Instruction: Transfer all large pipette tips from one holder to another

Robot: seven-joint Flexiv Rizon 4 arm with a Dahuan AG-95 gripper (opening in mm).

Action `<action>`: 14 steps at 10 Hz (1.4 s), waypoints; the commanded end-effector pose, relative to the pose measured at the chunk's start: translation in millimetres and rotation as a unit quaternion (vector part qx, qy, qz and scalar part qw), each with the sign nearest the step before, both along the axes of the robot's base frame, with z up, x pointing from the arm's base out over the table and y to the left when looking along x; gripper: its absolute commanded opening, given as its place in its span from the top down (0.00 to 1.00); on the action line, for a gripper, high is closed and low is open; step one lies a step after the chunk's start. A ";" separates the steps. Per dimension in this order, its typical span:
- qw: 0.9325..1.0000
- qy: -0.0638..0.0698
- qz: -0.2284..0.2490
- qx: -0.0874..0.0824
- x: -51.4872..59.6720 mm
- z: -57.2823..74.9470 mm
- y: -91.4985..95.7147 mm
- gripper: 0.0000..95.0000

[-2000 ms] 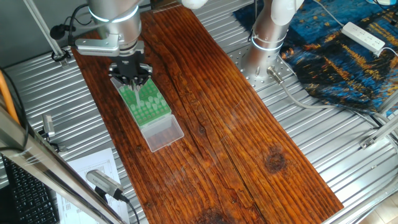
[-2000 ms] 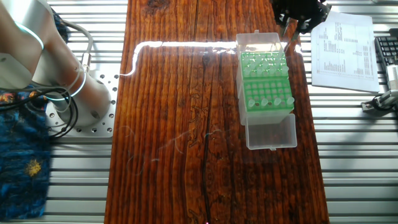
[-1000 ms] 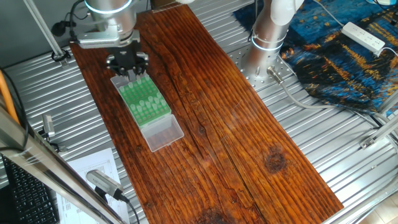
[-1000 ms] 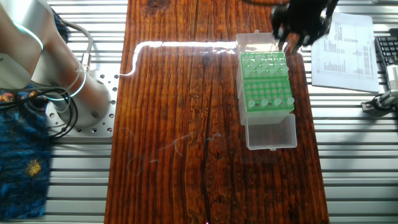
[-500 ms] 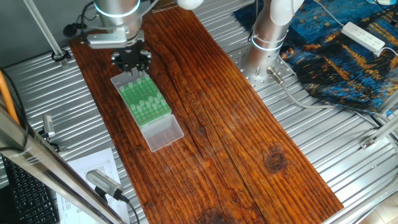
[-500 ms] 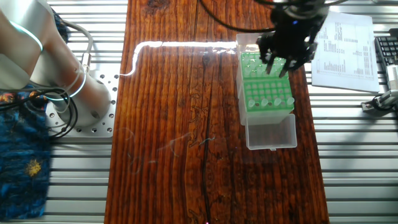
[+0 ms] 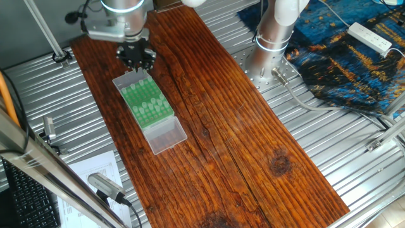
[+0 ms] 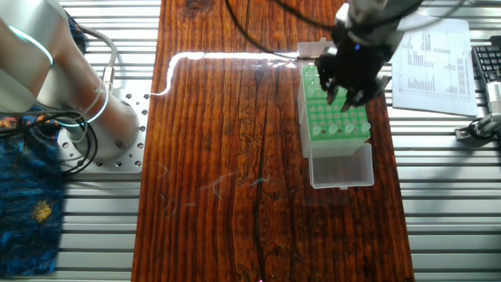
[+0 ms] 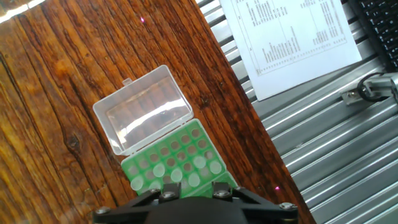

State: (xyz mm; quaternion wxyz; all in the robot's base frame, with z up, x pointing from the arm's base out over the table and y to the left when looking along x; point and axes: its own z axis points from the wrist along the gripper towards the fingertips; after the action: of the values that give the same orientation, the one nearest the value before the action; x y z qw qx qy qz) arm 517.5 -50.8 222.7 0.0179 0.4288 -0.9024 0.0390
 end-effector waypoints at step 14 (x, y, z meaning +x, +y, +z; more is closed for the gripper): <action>0.964 0.012 -0.259 0.058 -29.0 -46.0 -21.7 0.80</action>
State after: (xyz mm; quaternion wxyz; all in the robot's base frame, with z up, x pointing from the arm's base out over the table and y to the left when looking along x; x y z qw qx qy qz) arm 488.6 -72.1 175.8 0.0149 0.1535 -0.9875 -0.0323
